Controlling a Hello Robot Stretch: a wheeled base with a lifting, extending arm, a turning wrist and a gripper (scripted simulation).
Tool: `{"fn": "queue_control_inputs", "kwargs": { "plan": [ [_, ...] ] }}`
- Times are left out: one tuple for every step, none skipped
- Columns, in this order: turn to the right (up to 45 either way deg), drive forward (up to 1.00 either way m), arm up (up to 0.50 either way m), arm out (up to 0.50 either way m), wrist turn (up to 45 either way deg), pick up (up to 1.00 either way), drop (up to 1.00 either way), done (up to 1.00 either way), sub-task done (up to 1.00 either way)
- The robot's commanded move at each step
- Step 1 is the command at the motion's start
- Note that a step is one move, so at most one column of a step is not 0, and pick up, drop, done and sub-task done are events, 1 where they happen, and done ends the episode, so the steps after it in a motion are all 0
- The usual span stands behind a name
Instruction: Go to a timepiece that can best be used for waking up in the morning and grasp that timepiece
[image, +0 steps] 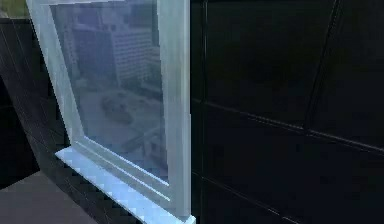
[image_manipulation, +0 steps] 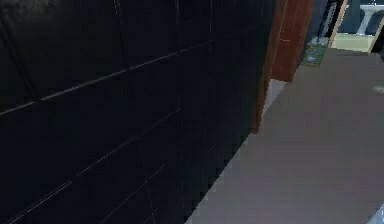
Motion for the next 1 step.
{"fn": "queue_control_inputs", "kwargs": {
  "plan": [
    [-21.0,0.0,0.0,0.0,0.0,0.0,0.0,0.0,0.0]
  ]
}}
